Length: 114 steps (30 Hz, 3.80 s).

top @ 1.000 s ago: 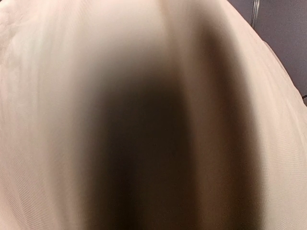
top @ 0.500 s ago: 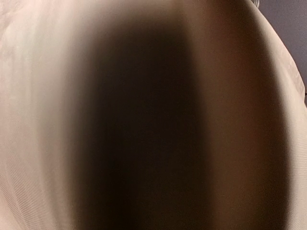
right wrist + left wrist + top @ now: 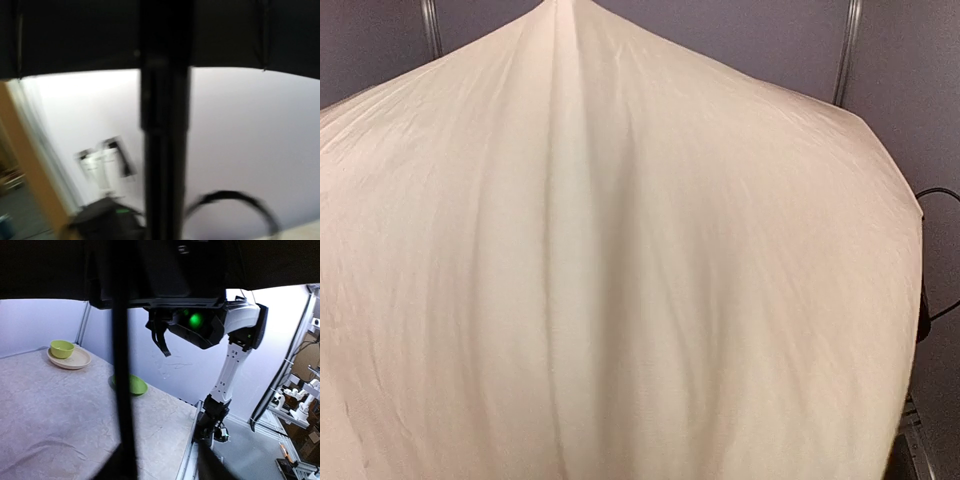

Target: Put away the umbrella

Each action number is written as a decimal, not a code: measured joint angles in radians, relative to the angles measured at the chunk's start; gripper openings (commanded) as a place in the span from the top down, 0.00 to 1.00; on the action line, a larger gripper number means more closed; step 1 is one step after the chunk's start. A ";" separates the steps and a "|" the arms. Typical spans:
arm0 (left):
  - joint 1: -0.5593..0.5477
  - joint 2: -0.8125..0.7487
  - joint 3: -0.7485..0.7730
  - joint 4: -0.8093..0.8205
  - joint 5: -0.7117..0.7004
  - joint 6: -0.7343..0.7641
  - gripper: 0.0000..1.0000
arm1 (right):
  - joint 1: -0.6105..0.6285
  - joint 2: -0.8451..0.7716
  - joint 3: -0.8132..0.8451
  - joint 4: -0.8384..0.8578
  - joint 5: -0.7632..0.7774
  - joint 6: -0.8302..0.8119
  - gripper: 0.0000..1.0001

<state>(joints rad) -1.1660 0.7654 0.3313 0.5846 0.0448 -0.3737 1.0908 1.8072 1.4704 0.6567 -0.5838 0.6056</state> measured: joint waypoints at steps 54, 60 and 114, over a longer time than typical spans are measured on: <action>0.111 0.523 0.219 0.112 -0.135 0.061 1.00 | 0.036 -0.158 -0.160 -0.255 0.737 -0.275 0.80; 0.082 0.464 0.191 0.135 -0.077 0.021 1.00 | 0.035 -0.224 -0.246 -0.139 0.686 -0.333 0.45; 0.127 0.633 0.220 0.140 -0.157 0.030 0.38 | -0.091 -0.119 -0.205 -0.117 0.631 -0.140 1.00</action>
<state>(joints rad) -1.0393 1.3987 0.5510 0.7242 -0.1123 -0.3435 1.0000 1.6882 1.2655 0.5396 0.0467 0.4660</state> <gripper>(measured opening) 0.623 0.063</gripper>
